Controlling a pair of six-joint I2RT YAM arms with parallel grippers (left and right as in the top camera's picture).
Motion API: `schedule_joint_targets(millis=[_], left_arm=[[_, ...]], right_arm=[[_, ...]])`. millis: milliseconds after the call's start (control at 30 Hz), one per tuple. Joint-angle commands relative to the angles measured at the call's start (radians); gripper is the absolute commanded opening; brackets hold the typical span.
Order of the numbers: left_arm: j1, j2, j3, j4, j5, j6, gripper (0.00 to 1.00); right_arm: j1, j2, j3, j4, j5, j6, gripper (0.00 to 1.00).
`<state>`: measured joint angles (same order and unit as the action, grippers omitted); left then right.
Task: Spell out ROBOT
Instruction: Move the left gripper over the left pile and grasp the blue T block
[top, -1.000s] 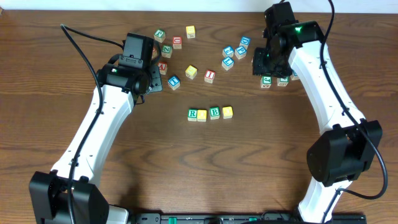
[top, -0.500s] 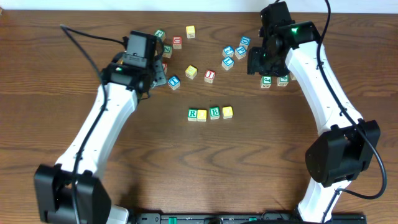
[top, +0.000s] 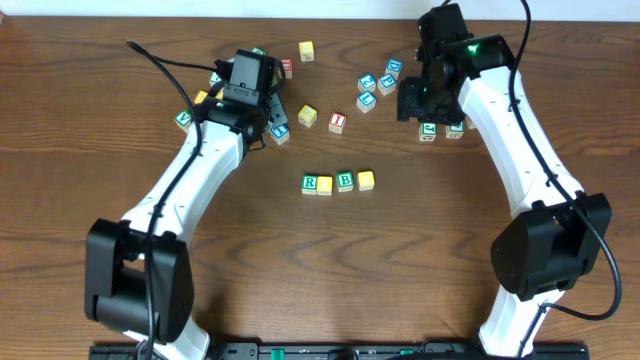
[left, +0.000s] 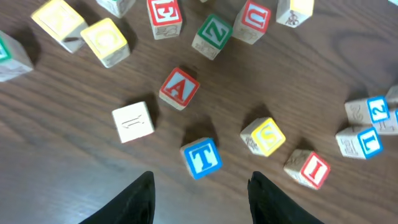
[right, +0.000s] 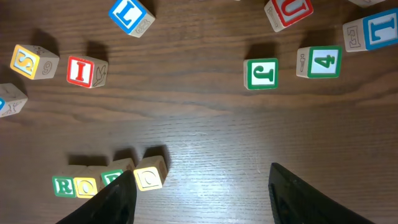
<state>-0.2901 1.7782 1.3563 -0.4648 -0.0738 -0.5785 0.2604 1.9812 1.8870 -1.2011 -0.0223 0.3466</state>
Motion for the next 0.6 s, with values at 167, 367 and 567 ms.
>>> schedule_joint_targets(millis=[167, 367, 567], left_arm=[[-0.009, 0.133, 0.0, 0.073, -0.002, -0.074, 0.48], [-0.023, 0.172, 0.0, 0.112, -0.002, -0.074, 0.48], [-0.024, 0.209, 0.0, 0.124, -0.002, -0.074, 0.48]], right_arm=[[0.003, -0.012, 0.015, -0.018, 0.009, -0.015, 0.63], [0.003, -0.012, 0.015, -0.03, 0.01, -0.016, 0.63], [0.003, -0.012, 0.015, -0.036, 0.013, -0.023, 0.63]])
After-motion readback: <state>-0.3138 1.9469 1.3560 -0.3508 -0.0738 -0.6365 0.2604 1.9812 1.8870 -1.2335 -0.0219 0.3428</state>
